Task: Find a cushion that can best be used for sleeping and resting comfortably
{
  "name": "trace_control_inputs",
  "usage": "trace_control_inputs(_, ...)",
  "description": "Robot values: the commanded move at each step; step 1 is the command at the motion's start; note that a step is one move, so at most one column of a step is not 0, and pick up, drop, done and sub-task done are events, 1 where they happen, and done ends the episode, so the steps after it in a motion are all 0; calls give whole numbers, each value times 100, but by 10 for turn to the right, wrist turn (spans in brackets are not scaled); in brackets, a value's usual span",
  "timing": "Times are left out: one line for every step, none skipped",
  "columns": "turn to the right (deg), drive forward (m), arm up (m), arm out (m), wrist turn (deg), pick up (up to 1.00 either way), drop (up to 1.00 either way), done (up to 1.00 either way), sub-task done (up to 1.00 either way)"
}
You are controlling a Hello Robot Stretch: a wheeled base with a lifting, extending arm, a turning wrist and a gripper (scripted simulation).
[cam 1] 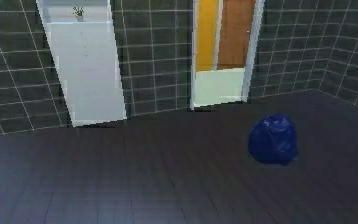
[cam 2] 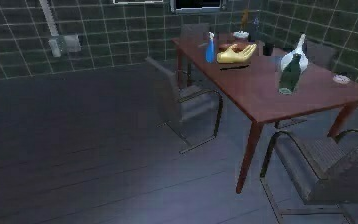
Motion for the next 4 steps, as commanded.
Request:
trace_control_inputs(0,100,0,0,0,0,0,0,0)
trace_control_inputs(60,0,0,0,0,0,0,0,0)
trace_control_inputs(0,70,0,0,0,0,0,0,0)
trace_control_inputs(270,0,0,0,0,0,0,0,0)
